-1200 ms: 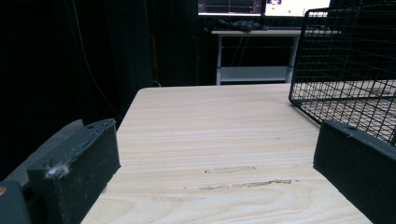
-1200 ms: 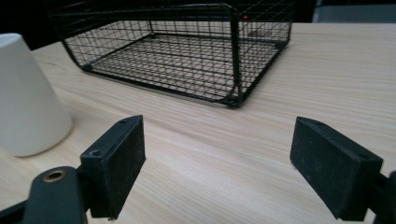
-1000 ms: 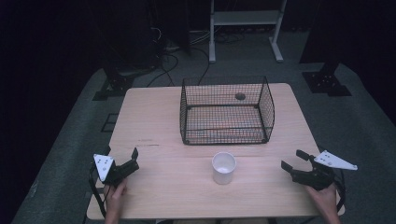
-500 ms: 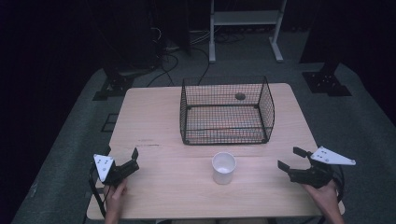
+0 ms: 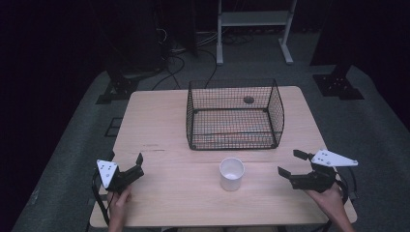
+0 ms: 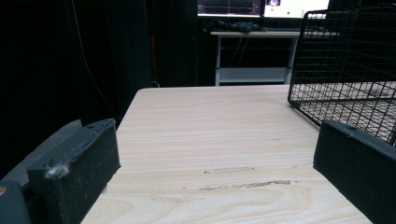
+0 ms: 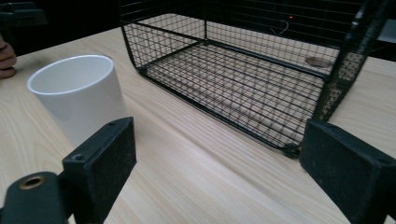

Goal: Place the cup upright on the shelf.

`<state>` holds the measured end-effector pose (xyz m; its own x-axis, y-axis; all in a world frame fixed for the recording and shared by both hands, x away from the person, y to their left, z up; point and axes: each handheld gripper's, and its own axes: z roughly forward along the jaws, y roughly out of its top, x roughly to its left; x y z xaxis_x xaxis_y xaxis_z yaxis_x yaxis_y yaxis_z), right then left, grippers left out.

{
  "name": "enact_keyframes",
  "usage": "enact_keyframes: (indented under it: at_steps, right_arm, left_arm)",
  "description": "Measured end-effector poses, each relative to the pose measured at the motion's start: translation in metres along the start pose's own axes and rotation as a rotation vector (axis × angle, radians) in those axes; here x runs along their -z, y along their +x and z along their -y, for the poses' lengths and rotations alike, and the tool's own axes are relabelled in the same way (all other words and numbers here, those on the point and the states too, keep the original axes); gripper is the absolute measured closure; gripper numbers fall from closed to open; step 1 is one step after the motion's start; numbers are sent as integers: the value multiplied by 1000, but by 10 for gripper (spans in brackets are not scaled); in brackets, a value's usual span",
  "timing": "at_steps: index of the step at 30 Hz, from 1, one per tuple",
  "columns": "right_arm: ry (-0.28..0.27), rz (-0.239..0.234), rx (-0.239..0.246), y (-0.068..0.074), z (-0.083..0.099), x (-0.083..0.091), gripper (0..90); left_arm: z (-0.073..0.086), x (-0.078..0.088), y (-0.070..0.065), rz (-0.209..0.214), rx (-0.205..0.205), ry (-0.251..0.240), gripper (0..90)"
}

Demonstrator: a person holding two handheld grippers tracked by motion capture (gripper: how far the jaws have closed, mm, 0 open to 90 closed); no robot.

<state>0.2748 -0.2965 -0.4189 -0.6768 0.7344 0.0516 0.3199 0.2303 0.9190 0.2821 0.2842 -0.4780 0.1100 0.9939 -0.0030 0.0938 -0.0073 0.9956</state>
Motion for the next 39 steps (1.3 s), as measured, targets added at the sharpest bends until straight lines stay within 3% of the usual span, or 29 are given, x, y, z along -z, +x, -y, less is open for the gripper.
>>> enact_keyframes:
  at_steps: [20, 39]
  right_arm:
    - [17, -72, 70, 29, -11, -15, 86]
    - [33, -140, 95, 49, -15, -27, 73]
  left_arm:
    - [0, 0, 0, 0, 3, -1, 0]
    - [0, 0, 1, 1, 5, -1, 0]
